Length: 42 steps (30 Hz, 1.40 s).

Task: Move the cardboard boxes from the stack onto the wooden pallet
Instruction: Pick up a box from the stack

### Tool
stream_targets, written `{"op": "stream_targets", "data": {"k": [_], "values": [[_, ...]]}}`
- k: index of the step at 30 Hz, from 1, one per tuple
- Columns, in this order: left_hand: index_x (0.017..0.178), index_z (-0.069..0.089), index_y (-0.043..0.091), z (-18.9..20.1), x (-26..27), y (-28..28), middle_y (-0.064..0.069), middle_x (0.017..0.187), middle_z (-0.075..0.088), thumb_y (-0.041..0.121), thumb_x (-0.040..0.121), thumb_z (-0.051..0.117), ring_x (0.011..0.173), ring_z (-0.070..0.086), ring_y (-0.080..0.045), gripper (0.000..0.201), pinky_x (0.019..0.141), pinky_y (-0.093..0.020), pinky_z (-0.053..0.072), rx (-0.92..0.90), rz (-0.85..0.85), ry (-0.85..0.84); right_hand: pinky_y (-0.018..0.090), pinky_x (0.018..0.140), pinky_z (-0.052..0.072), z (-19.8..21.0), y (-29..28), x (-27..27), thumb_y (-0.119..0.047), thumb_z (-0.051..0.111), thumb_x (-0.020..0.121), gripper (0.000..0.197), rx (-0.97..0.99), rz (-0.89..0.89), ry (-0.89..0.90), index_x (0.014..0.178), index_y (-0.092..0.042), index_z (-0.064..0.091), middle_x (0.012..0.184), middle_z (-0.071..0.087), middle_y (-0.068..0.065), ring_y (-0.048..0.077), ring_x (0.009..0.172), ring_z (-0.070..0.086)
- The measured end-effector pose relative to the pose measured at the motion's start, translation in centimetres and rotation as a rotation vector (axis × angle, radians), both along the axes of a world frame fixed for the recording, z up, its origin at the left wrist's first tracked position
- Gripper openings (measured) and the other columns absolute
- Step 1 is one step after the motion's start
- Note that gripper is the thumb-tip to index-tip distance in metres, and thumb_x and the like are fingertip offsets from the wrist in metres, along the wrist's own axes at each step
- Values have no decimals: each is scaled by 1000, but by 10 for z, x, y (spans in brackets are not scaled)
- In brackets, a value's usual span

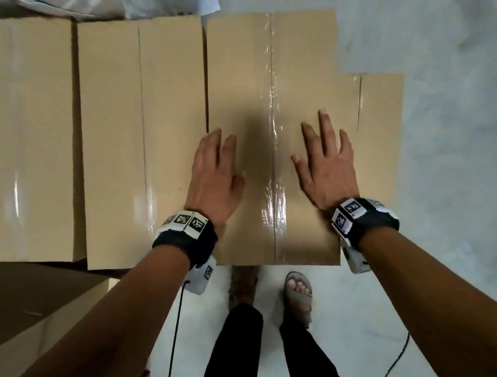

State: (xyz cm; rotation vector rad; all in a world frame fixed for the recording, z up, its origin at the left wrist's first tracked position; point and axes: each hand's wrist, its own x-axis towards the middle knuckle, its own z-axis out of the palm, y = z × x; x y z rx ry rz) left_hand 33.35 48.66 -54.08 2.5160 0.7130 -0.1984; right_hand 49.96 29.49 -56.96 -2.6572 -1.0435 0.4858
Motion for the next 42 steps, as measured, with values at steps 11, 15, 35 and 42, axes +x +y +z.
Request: {"op": "stream_targets", "data": {"k": [11, 15, 35, 42], "values": [[161, 36, 11, -23, 25, 1, -11, 173, 14, 40, 105, 55, 159, -3, -44, 65, 128, -55, 19, 55, -38, -146, 47, 106, 42, -7, -14, 14, -33, 38, 113, 54, 187, -3, 22, 165, -24, 27, 176, -2, 2, 38, 128, 51], [154, 46, 3, -21, 24, 0, -13, 171, 21, 35, 103, 60, 159, -5, -45, 61, 129, -51, 20, 6, -108, -213, 48, 105, 45, -3, -23, 22, -29, 40, 113, 53, 242, -22, 91, 164, -24, 29, 176, 0, -1, 35, 132, 49], [158, 41, 9, 33, 32, -24, 5, 176, 6, 36, 98, 68, 159, 17, -12, 71, 125, -56, 28, -218, -36, -258, 31, 111, 38, 57, -62, 33, -35, 46, 112, 53, 288, 14, 198, 163, -25, 35, 176, 1, -12, 13, 152, 34], [161, 38, 16, 135, 19, -53, 8, 176, 3, 45, 97, 62, 160, 18, -13, 74, 124, -55, 32, -171, -44, -256, 40, 109, 47, 167, -95, 22, -40, 47, 111, 57, 295, 16, 139, 163, -23, 35, 176, 6, -12, 20, 130, 53]]}}
